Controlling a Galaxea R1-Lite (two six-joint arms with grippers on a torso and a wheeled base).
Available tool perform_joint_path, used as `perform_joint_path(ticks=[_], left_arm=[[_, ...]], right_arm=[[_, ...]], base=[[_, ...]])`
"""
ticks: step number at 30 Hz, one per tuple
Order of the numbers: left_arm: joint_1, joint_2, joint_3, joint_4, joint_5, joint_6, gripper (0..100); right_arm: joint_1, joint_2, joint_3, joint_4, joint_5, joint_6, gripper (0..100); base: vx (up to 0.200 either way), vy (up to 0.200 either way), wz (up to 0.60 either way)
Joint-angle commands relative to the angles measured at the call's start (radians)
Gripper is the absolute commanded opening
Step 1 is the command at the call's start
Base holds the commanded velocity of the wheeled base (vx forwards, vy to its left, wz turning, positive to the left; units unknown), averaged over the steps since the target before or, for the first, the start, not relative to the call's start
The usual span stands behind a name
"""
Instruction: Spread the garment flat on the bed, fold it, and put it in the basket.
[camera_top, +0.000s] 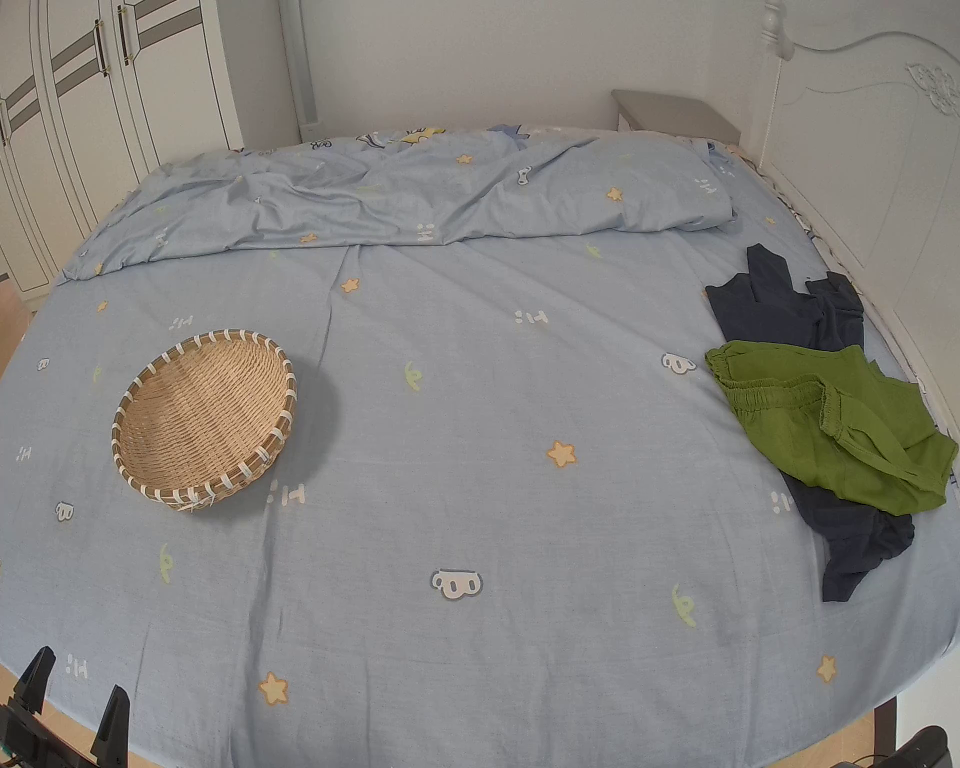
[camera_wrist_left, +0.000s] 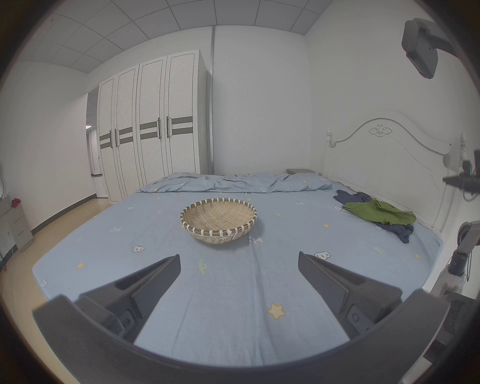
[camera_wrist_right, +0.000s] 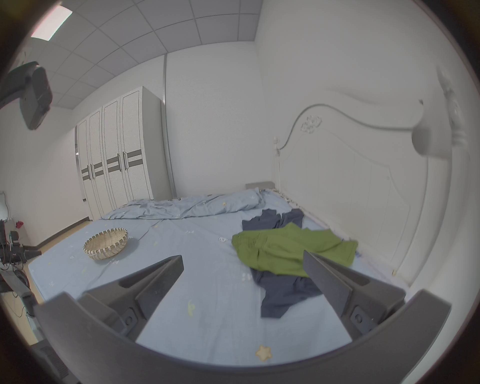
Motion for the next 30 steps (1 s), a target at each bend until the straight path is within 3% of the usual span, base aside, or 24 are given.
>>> perform_joint_path(ticks=[1,6,8,9,10,11,14,15,16,18,30], left_arm=[[0.000,-0.005,0.018,0.000,0.000,0.000,100],[0.000,-0.005,0.018,0.000,0.000,0.000,100],[0.000,-0.005,0.018,0.000,0.000,0.000,100],[0.000,-0.005,0.018,0.000,0.000,0.000,100],[0.000,-0.005,0.018,0.000,0.000,0.000,100],[0.000,-0.005,0.018,0.000,0.000,0.000,100],[0.000,-0.005,0.018,0.000,0.000,0.000,100],[0.000,-0.005,0.018,0.000,0.000,0.000,100],[0.000,-0.005,0.018,0.000,0.000,0.000,100],[0.000,-0.005,0.018,0.000,0.000,0.000,100],[0.000,-0.005,0.018,0.000,0.000,0.000,100]], right_arm=[[0.030,0.523,-0.368,0.116,-0.068,-0.113,100],[-0.032,0.730,-0.379,0.027,-0.082,-0.112,100],[-0.058,0.890,-0.391,-0.070,-0.143,-0.113,100],[-0.058,0.890,-0.391,-0.070,-0.143,-0.113,100],[-0.038,1.002,-0.402,-0.147,-0.198,-0.116,100],[-0.035,1.018,-0.403,-0.159,-0.204,-0.118,100],[-0.021,1.218,-0.416,-0.292,-0.310,-0.150,100],[-0.021,1.218,-0.416,-0.292,-0.310,-0.150,100],[-0.007,1.313,-0.439,-0.331,-0.387,-0.164,100],[0.011,1.420,-0.471,-0.367,-0.442,-0.172,100],[0.048,1.666,-0.554,-0.420,-0.539,-0.173,100]], base=[[0.000,0.000,0.00],[0.000,0.000,0.00],[0.000,0.000,0.00],[0.000,0.000,0.00],[0.000,0.000,0.00],[0.000,0.000,0.00],[0.000,0.000,0.00],[0.000,0.000,0.00],[0.000,0.000,0.00],[0.000,0.000,0.00],[0.000,0.000,0.00]])
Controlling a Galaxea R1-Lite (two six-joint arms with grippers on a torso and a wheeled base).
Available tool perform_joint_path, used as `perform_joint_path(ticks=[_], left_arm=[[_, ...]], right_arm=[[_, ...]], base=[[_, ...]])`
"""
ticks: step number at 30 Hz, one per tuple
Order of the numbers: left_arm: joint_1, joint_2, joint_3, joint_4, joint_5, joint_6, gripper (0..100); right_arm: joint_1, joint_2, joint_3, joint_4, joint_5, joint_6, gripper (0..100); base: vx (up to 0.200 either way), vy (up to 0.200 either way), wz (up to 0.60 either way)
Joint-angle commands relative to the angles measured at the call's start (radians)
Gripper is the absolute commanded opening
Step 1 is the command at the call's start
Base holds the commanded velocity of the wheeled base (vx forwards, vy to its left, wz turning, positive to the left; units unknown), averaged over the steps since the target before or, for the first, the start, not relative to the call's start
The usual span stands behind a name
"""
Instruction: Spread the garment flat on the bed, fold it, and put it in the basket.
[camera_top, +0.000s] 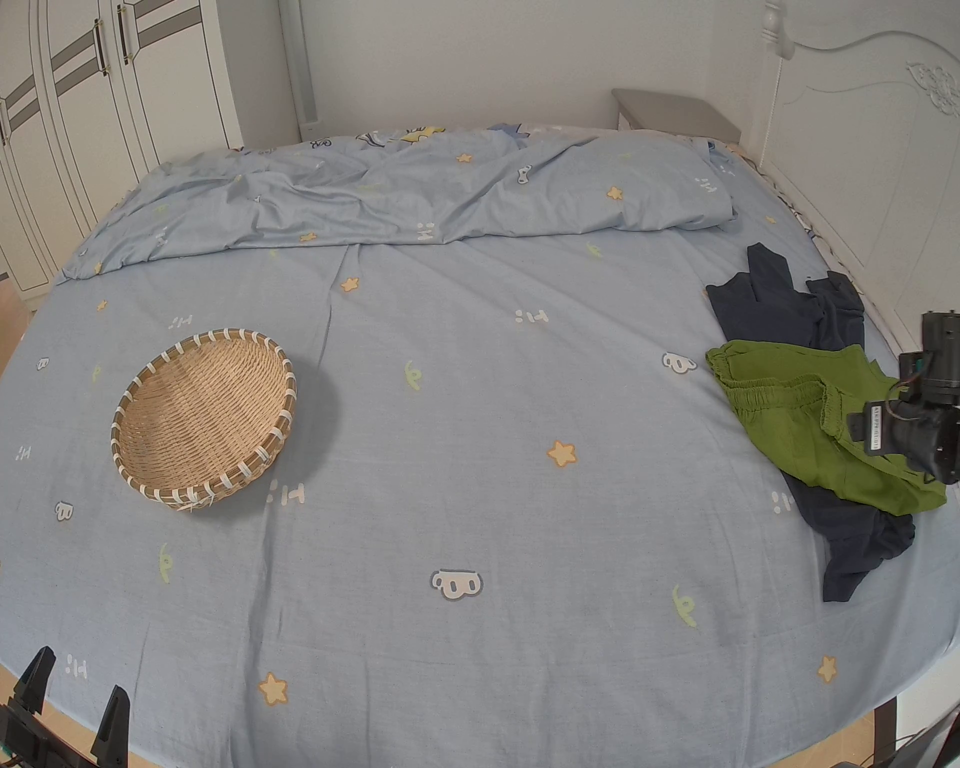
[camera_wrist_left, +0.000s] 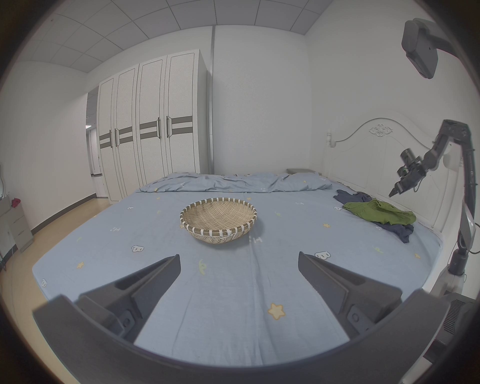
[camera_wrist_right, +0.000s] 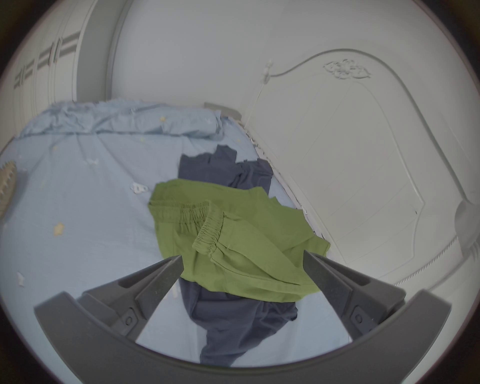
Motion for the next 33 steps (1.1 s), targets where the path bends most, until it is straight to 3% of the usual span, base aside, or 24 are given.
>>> perform_joint_path(ticks=[1,5,10,33], left_arm=[[0.000,-0.005,0.018,0.000,0.000,0.000,100],[0.000,-0.005,0.018,0.000,0.000,0.000,100],[0.000,-0.005,0.018,0.000,0.000,0.000,100],[0.000,-0.005,0.018,0.000,0.000,0.000,100]], right_arm=[[0.027,0.294,-0.065,-0.093,-0.085,-0.015,100],[0.028,0.338,-0.066,-0.165,-0.094,-0.015,100],[0.016,0.375,-0.079,-0.198,-0.158,-0.021,100],[0.004,0.455,-0.186,-0.215,-0.188,-0.015,100]], base=[[0.000,0.000,0.00],[0.000,0.000,0.00],[0.000,0.000,0.00],[0.000,0.000,0.00]])
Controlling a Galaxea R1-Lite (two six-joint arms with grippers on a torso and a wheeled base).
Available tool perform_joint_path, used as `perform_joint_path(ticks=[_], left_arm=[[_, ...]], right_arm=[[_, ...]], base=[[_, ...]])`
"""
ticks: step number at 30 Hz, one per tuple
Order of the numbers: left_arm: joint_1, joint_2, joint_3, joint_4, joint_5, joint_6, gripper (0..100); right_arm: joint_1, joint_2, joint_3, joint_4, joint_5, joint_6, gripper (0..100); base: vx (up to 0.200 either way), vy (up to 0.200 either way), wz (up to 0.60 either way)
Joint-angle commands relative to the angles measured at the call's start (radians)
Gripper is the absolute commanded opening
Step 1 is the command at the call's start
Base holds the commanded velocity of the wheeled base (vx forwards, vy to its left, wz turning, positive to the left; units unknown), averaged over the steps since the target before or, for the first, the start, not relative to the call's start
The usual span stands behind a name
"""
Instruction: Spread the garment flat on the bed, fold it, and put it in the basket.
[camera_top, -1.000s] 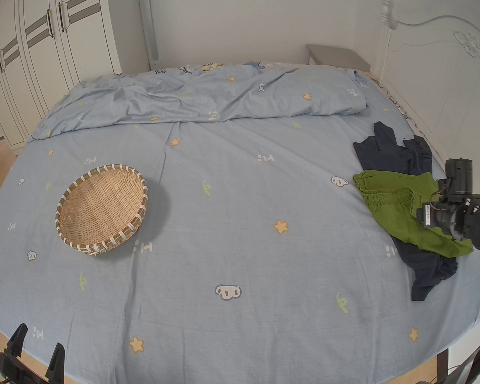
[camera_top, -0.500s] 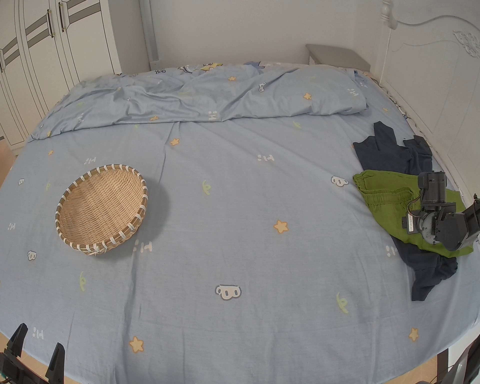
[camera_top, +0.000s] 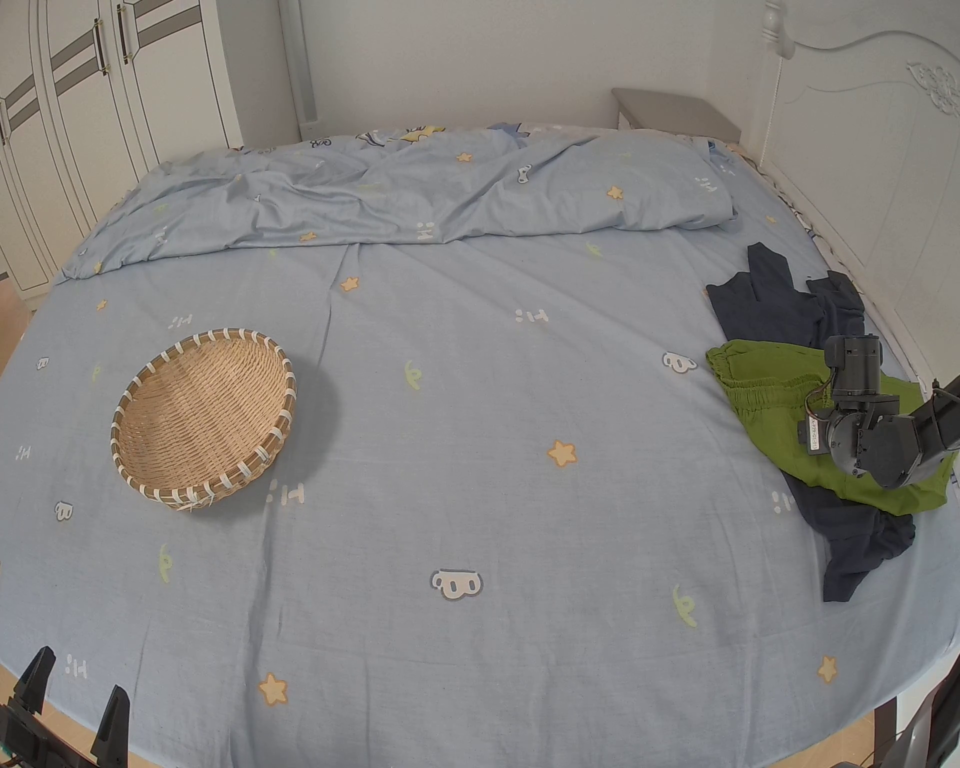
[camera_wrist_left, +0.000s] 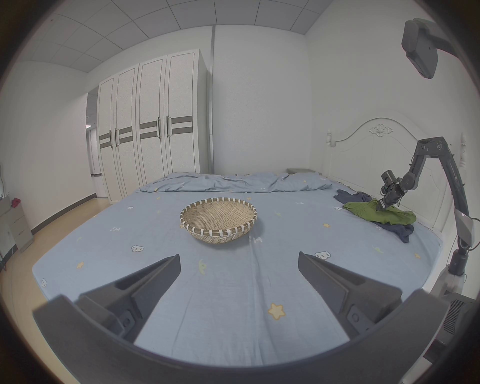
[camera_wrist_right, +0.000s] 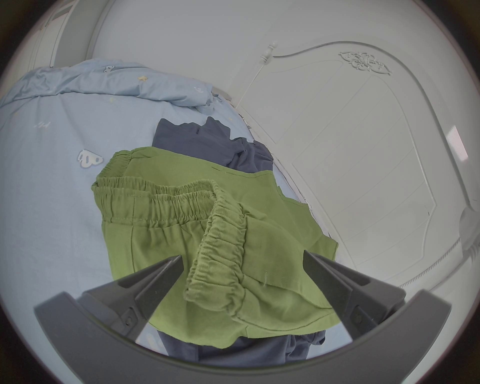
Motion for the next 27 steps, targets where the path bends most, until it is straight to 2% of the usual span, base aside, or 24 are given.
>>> perform_joint_path(ticks=[1,4,5,13,18,22,23,26,27], left_arm=[[0.000,-0.005,0.018,0.000,0.000,0.000,100],[0.000,-0.005,0.018,0.000,0.000,0.000,100],[0.000,-0.005,0.018,0.000,0.000,0.000,100],[0.000,-0.005,0.018,0.000,0.000,0.000,100],[0.000,-0.005,0.018,0.000,0.000,0.000,100],[0.000,-0.005,0.018,0.000,0.000,0.000,100],[0.000,-0.005,0.018,0.000,0.000,0.000,100],[0.000,-0.005,0.018,0.000,0.000,0.000,100],[0.000,-0.005,0.018,0.000,0.000,0.000,100]], right_arm=[[-0.009,0.014,-0.011,0.000,-0.004,0.000,100],[-0.014,0.016,-0.013,-0.002,-0.004,0.000,100],[-0.018,0.016,-0.011,-0.002,-0.006,0.000,0],[-0.017,0.016,-0.011,0.000,-0.002,-0.004,0],[-0.001,-0.052,-0.001,0.026,0.004,-0.006,0],[0.023,-0.139,-0.002,0.119,0.019,-0.008,0],[0.043,-0.210,-0.015,0.208,0.050,-0.004,0],[0.069,-0.274,-0.028,0.294,0.063,0.000,0],[0.105,-0.320,-0.038,0.365,0.065,0.008,0]], base=[[0.000,0.000,0.00],[0.000,0.000,0.00],[0.000,0.000,0.00],[0.000,0.000,0.00],[0.000,0.000,0.00],[0.000,0.000,0.00],[0.000,0.000,0.00],[0.000,0.000,0.00],[0.000,0.000,0.00]])
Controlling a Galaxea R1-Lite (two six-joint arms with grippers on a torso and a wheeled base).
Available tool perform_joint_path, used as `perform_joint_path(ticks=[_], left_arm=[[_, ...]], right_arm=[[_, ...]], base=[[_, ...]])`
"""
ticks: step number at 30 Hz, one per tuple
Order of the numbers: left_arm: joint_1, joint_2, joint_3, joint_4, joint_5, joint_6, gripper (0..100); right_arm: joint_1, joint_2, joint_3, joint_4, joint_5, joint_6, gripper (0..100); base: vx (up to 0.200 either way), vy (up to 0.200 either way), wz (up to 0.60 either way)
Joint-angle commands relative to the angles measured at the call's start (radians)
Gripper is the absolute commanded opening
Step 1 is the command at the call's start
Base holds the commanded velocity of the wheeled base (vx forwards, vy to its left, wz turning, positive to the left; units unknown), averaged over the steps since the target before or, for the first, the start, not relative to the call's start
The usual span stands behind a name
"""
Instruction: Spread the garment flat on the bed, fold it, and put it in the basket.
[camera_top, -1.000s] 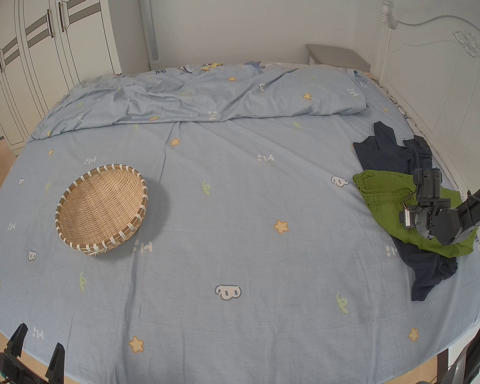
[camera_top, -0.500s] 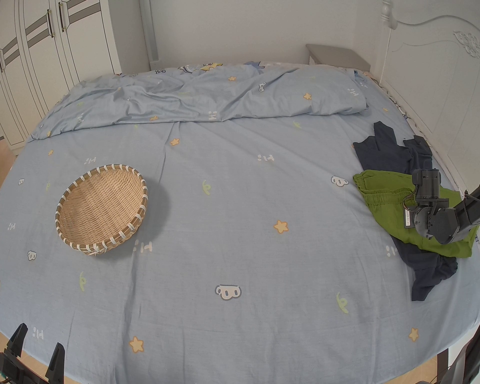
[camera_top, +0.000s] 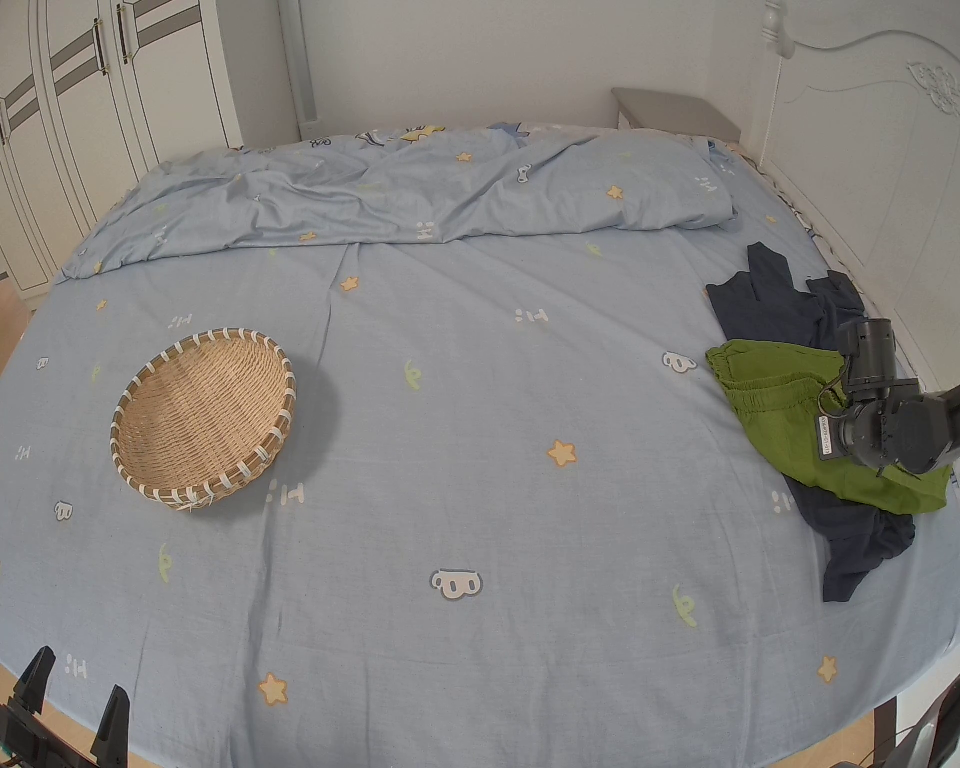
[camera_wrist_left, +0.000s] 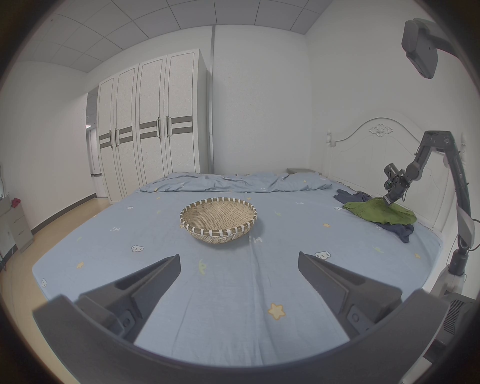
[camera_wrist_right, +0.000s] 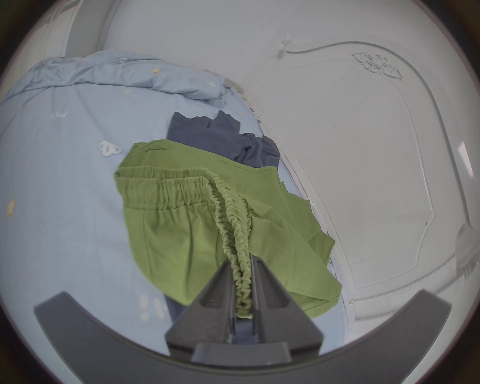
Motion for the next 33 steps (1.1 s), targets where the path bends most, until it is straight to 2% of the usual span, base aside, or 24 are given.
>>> perform_joint_path(ticks=[1,4,5,6,9,10,11,12,13,14,15,17,18,21,25,29,31,33], left_arm=[[0.000,-0.005,0.018,0.000,0.000,0.000,100],[0.000,-0.005,0.018,0.000,0.000,0.000,100],[0.000,-0.005,0.018,0.000,0.000,0.000,100],[0.000,-0.005,0.018,0.000,0.000,0.000,100],[0.000,-0.005,0.018,0.000,0.000,0.000,100],[0.000,-0.005,0.018,0.000,0.000,0.000,100],[0.000,-0.005,0.018,0.000,0.000,0.000,100],[0.000,-0.005,0.018,0.000,0.000,0.000,100],[0.000,-0.005,0.018,0.000,0.000,0.000,100],[0.000,-0.005,0.018,0.000,0.000,0.000,100],[0.000,-0.005,0.018,0.000,0.000,0.000,100],[0.000,-0.005,0.018,0.000,0.000,0.000,100],[0.000,-0.005,0.018,0.000,0.000,0.000,100],[0.000,-0.005,0.018,0.000,0.000,0.000,100],[0.000,-0.005,0.018,0.000,0.000,0.000,100],[0.000,-0.005,0.018,0.000,0.000,0.000,100],[0.000,-0.005,0.018,0.000,0.000,0.000,100],[0.000,-0.005,0.018,0.000,0.000,0.000,100]], right_arm=[[0.090,-0.210,-0.031,0.155,0.027,0.017,0],[0.158,-0.262,-0.054,0.212,0.034,0.068,0],[0.158,-0.262,-0.054,0.212,0.034,0.068,0],[0.207,-0.291,-0.069,0.260,0.049,0.096,0],[0.250,-0.314,-0.076,0.327,0.060,0.123,0],[0.296,-0.340,-0.079,0.402,0.093,0.160,0],[0.307,-0.351,-0.079,0.427,0.110,0.172,0],[0.330,-0.374,-0.079,0.491,0.155,0.203,0],[0.333,-0.375,-0.079,0.498,0.161,0.206,0],[0.359,-0.386,-0.080,0.568,0.215,0.251,0],[0.363,-0.386,-0.080,0.577,0.224,0.258,0],[0.408,-0.382,-0.088,0.634,0.316,0.339,0],[0.416,-0.380,-0.088,0.640,0.333,0.355,0],[0.495,-0.365,-0.106,0.674,0.446,0.493,0],[0.554,-0.319,-0.145,0.686,0.551,0.577,0],[0.637,-0.285,-0.201,0.685,0.575,0.594,0],[0.652,-0.276,-0.217,0.685,0.574,0.602,0],[0.752,-0.222,-0.293,0.685,0.575,0.631,0]], base=[[0.000,0.000,0.00],[0.000,0.000,0.00],[0.000,0.000,0.00],[0.000,0.000,0.00],[0.000,0.000,0.00],[0.000,0.000,0.00],[0.000,0.000,0.00],[0.000,0.000,0.00],[0.000,0.000,0.00],[0.000,0.000,0.00],[0.000,0.000,0.00],[0.000,0.000,0.00],[0.000,0.000,0.00],[0.000,0.000,0.00],[0.000,0.000,0.00],[0.000,0.000,0.00],[0.000,0.000,0.00],[0.000,0.000,0.00]])
